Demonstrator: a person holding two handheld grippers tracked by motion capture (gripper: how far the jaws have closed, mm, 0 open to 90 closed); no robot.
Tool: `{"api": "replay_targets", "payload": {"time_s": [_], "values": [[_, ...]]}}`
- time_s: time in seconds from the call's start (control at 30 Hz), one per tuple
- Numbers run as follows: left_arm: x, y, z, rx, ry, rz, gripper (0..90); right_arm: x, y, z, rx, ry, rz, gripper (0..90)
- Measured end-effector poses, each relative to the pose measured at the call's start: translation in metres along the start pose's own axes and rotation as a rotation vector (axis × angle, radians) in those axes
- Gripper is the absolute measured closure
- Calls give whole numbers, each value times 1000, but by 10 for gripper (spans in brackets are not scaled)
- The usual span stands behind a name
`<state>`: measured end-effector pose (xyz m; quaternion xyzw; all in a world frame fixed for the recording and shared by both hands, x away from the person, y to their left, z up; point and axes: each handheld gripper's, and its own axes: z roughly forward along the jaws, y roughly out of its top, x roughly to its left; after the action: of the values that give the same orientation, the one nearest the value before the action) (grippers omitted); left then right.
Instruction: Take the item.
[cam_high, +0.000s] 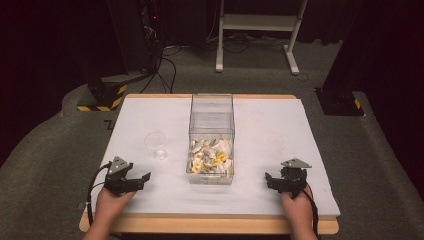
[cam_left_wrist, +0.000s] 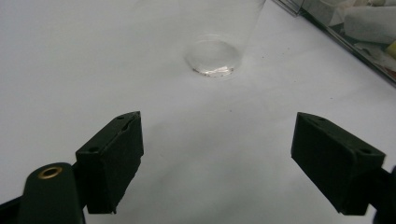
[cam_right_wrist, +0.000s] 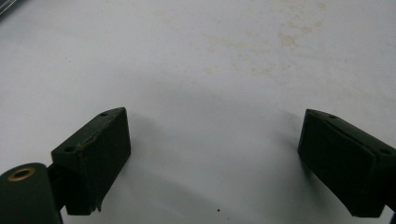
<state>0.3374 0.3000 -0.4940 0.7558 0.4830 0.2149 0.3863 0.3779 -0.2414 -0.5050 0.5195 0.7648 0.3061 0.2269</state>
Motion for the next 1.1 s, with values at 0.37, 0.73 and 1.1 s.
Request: {"api": "replay_targets", "payload": {"time_s": [0.37,0.73,1.1], "values": [[-9,3,0,-12,-28,25,179,0,0,0,0,1,0,92],[-24,9,0,-34,-78,47,198,0,0,0,0,1,0,93],[-35,11,3,-38,-119,56,197,0,0,0,0,2,0,95]]}}
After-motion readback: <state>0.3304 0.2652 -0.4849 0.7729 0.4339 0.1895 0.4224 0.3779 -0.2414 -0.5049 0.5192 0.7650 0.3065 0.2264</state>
